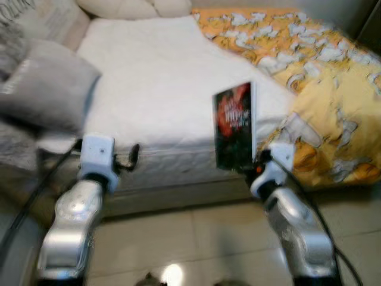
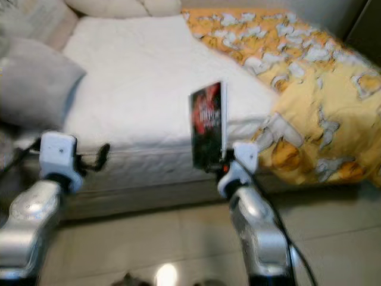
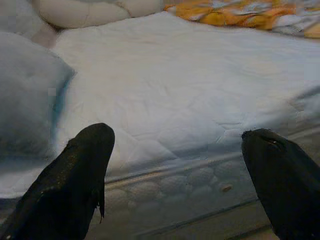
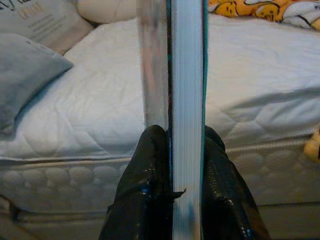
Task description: Clean up the room
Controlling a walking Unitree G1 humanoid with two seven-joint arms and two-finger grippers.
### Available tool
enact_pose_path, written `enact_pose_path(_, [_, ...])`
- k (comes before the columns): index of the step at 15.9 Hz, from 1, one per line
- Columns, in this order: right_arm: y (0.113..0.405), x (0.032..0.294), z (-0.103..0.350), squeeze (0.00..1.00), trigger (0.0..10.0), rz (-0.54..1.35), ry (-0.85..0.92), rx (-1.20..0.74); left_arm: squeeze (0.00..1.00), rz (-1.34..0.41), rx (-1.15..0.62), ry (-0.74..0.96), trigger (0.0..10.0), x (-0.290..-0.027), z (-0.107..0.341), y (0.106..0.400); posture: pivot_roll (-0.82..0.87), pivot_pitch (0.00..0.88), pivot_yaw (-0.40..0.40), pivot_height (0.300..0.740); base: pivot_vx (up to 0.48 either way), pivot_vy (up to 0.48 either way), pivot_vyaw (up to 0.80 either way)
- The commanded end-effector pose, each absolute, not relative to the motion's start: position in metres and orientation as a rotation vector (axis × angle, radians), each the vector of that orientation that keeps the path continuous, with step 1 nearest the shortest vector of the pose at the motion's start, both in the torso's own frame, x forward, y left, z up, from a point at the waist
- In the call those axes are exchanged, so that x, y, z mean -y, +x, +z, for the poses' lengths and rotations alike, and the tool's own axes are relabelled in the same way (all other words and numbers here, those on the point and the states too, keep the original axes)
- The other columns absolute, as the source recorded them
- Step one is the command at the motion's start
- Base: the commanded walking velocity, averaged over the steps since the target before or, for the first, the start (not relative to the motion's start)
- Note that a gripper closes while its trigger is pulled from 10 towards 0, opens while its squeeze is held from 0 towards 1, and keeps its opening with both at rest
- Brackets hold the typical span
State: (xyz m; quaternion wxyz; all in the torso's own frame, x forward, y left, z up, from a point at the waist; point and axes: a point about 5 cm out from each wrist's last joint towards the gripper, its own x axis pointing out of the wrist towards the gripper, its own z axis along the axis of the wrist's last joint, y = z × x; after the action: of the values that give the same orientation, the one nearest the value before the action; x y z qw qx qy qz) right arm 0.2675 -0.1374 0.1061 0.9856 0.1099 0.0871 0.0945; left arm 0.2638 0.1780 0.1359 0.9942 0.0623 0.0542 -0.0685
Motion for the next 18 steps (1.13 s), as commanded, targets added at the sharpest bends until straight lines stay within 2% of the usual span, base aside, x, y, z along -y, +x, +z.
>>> enact_pose_path(1, [0.2693,0.1395,0.1145,0.0,10.0,0.18,0.225,-0.13,1.0,-0.127,-0.093,0.145,10.0,-0.181,0.1423,0.2652,-0.09,0.024,-0.012,0.74,0.0,0.0,0.0])
enact_pose_path(4, [0.2702,0.1367,0.1151,0.0,10.0,0.188,0.225,-0.127,1.0,-0.127,-0.087,0.174,10.0,-0.1825,0.1427,0.2665,-0.09,0.024,-0.009,0.74,0.0,0.0,0.0])
enact_pose_path(8, [0.274,0.1352,0.1169,0.0,10.0,0.204,0.192,-0.121,1.0,-0.116,-0.081,0.17,10.0,-0.1845,0.1446,0.2675,-0.09,0.025,-0.008,0.74,0.291,0.0,0.0])
enact_pose_path(11, [0.2774,0.1339,0.118,0.0,10.0,0.206,0.183,-0.119,1.0,-0.111,-0.083,0.17,10.0,-0.1851,0.1443,0.2684,-0.09,0.027,-0.01,0.74,0.319,0.0,0.8])
enact_pose_path(18, [0.2785,0.1317,0.1177,0.0,10.0,0.218,0.184,-0.118,1.0,-0.116,-0.087,0.167,10.0,-0.1833,0.1431,0.2682,-0.09,0.026,-0.012,0.74,0.319,0.0,0.0])
